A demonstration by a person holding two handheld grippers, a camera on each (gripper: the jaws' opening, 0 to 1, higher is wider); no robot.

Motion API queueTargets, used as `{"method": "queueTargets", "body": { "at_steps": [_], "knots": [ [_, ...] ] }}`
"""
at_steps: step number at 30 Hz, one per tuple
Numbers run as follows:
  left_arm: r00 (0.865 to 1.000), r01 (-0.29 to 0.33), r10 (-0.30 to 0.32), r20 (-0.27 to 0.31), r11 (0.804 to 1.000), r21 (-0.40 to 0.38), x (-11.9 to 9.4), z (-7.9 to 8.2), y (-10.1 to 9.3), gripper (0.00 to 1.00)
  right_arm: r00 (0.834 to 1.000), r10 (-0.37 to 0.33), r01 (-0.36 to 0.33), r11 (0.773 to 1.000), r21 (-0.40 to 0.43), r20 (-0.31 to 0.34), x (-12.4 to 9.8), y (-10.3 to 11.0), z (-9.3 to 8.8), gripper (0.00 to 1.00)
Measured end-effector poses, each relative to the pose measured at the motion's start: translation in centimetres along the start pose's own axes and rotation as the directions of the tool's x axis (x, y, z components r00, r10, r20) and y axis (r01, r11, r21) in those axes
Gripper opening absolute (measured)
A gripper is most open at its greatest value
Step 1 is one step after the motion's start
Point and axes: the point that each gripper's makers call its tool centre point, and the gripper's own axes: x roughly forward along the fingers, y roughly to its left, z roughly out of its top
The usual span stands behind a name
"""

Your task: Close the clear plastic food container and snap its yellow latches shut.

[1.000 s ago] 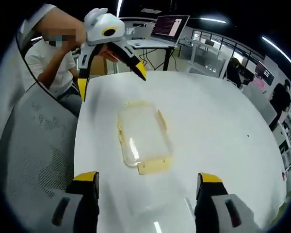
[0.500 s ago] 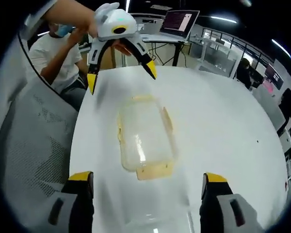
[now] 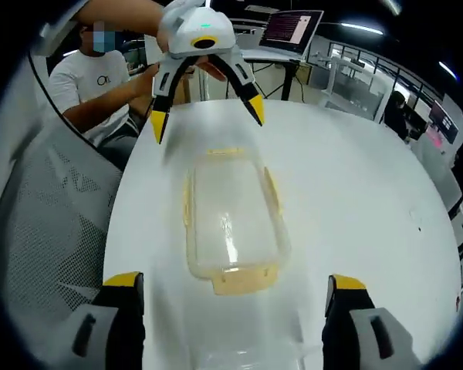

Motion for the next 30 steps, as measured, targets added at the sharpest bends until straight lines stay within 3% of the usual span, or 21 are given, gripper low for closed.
{"method": "queueTargets", "body": {
  "at_steps": [4, 8, 12, 30],
  "knots": [
    [1.0, 0.008, -0.008, -0.012, 1.0, -0.002, 0.4, -0.5, 0.4, 0.94, 1.0, -0.011, 0.011, 0.998, -0.057, -0.01, 0.2, -0.5, 0.0, 0.89],
    [0.999, 0.027, -0.027, -0.024, 0.999, 0.021, 0.6, -0.8, 0.3, 0.94, 1.0, -0.017, 0.016, 0.998, -0.06, -0.015, 0.6, -0.8, -0.1, 0.94],
    [0.998, 0.044, -0.042, -0.04, 0.998, 0.046, 1.1, -1.1, 0.3, 0.93, 0.999, 0.016, -0.02, 0.995, -0.097, -0.035, 1.0, -0.6, -0.5, 0.85],
    [0.995, 0.08, -0.075, -0.069, 0.994, 0.071, 3.0, -2.1, 0.2, 0.87, 0.994, 0.035, -0.045, 0.994, -0.1, -0.103, 2.5, -1.2, -1.5, 0.68]
  ]
}}
